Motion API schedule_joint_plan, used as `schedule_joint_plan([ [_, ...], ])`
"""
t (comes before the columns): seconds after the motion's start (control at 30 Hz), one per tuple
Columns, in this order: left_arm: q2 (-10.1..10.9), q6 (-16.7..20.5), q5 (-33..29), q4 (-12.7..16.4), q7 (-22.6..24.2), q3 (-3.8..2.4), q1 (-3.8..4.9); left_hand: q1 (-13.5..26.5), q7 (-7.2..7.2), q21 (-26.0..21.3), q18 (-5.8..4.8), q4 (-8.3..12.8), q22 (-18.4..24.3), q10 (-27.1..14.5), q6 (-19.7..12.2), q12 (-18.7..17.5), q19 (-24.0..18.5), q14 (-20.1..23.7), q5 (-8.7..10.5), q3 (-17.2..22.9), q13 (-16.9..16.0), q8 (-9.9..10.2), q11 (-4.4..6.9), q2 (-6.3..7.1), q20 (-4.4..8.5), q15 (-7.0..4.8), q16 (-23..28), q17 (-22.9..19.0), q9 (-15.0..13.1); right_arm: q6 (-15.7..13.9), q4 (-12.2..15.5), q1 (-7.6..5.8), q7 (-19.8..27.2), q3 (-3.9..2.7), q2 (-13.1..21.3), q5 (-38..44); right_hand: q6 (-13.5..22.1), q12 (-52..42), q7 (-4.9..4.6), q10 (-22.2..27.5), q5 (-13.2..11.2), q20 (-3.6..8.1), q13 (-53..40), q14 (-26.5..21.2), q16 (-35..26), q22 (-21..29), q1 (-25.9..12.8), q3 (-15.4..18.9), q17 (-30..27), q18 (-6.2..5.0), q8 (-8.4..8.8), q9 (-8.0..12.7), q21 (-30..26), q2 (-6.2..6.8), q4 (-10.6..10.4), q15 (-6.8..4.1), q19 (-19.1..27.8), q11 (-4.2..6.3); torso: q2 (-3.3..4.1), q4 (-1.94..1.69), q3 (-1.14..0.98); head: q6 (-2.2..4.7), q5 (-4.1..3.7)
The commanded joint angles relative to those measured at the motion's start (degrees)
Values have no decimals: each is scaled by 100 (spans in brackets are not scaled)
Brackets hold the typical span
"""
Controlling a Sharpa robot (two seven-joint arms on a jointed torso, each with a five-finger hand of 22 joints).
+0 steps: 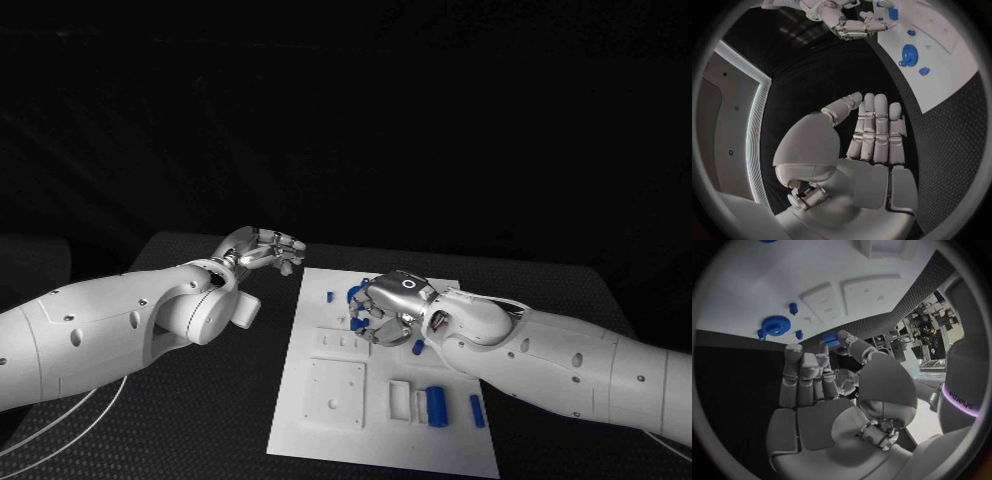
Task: Assemble the parts on the task board
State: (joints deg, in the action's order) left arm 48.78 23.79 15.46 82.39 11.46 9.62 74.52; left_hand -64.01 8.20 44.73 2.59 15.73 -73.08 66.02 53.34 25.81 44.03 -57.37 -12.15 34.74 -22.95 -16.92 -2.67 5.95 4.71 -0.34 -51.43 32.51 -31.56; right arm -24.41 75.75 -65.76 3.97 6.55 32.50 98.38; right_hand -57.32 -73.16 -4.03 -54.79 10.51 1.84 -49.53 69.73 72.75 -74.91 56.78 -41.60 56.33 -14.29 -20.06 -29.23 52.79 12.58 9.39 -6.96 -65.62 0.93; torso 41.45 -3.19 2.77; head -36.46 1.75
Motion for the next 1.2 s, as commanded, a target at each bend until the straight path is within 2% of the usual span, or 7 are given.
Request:
schedule_joint_plan([
  [0.03, 23, -213, 71, 18, -119, -3, 8, 86, 10, -43, -58, -62, -14, -3, -68, -43, 21, -8, -5, -51, 28, -7, -28, -8, 98, 29, 44, 15, 13, -238, 148, -3, 55, -46, 106, -184, -111, 22, -153, -26, 60, -1, 8, 27, -14, -80, -45, 40, 8, -71, 41, 3, -23, 11, 9, 12, -29, -21, -3, 3, 0, 31, -15],
  [0.3, 97, -1143, 854, 17, -1205, 12, 7, 709, -6, -97, -29, -522, -64, 41, -74, -67, 102, -97, 163, -473, 122, -59, -16, 175, 142, -22, 33, 93, 28, -254, 494, -58, -58, -155, 391, -42, -114, 22, -154, -30, 106, 1, 8, 30, -16, -83, -29, 45, 12, -71, 48, 2, -23, 36, 26, 13, -34, -21, -2, 9, -4, 105, -49],
  [0.4, 106, -1613, 1033, 62, -1409, 24, 6, 990, -32, -127, -9, -792, -71, 99, -45, -42, 153, -144, 678, -568, 137, -84, 17, 306, 179, -63, 5, 134, 37, -246, 595, -102, -90, -175, 462, -13, -115, 22, -154, -31, 109, 2, 8, 31, -16, -83, -27, 46, 13, -71, 50, 2, -23, 43, 27, 13, -35, -21, -4, 16, -2, 142, -74],
  [0.43, 103, -1685, 1058, 85, -1437, 31, 5, 1231, -44, -154, -4, -1041, -70, 112, -36, -39, 166, -150, 899, -599, 149, -90, 28, 404, 195, -72, 4, 149, 46, -247, 622, -113, -105, -177, 482, 12, -115, 21, -154, -32, 110, 2, 8, 32, -17, -83, -26, 46, 13, -71, 50, 2, -23, 48, 28, 13, -36, -21, -3, 12, -1, 150, -82],
  [0.73, 20, -2053, 977, 244, -1520, 78, 2, 1415, -43, -167, 7, -1394, -108, 158, -56, -10, 194, -173, 932, -590, 155, -96, 45, 616, 216, -100, -38, 207, 55, -217, 789, -141, -186, -193, 569, 121, -119, 21, -153, -40, 102, 3, 9, 35, -18, -83, -20, 44, 15, -71, 54, 1, -24, 82, 22, 12, -41, -20, -17, 60, -39, 192, -67],
  [1.0, -75, -2315, 1004, 391, -1616, 127, 1, 1523, -45, -174, 9, -1631, -147, 190, -78, 13, 194, -182, 933, -626, 155, -94, 59, 583, 228, -117, -74, 255, 60, -212, 906, -141, -209, -193, 588, 186, -121, 21, -153, -49, 85, 4, 10, 41, -19, -82, -7, 33, 18, -71, 58, 1, -26, 102, 13, 11, -48, -20, -18, 96, -73, 209, -49],
  [1.2, -147, -2296, 1095, 416, -1637, 134, 1, 1568, -47, -179, 10, -1734, -171, 194, -95, 18, 189, -175, 932, -677, 157, -86, 63, 519, 236, -123, -84, 278, 69, -213, 984, -141, -215, -193, 588, 176, -122, 21, -153, -52, 79, 5, 11, 43, -19, -81, -1, 29, 18, -71, 60, 1, -27, 110, 9, 11, -51, -19, -16, 84, -67, 204, -53],
])
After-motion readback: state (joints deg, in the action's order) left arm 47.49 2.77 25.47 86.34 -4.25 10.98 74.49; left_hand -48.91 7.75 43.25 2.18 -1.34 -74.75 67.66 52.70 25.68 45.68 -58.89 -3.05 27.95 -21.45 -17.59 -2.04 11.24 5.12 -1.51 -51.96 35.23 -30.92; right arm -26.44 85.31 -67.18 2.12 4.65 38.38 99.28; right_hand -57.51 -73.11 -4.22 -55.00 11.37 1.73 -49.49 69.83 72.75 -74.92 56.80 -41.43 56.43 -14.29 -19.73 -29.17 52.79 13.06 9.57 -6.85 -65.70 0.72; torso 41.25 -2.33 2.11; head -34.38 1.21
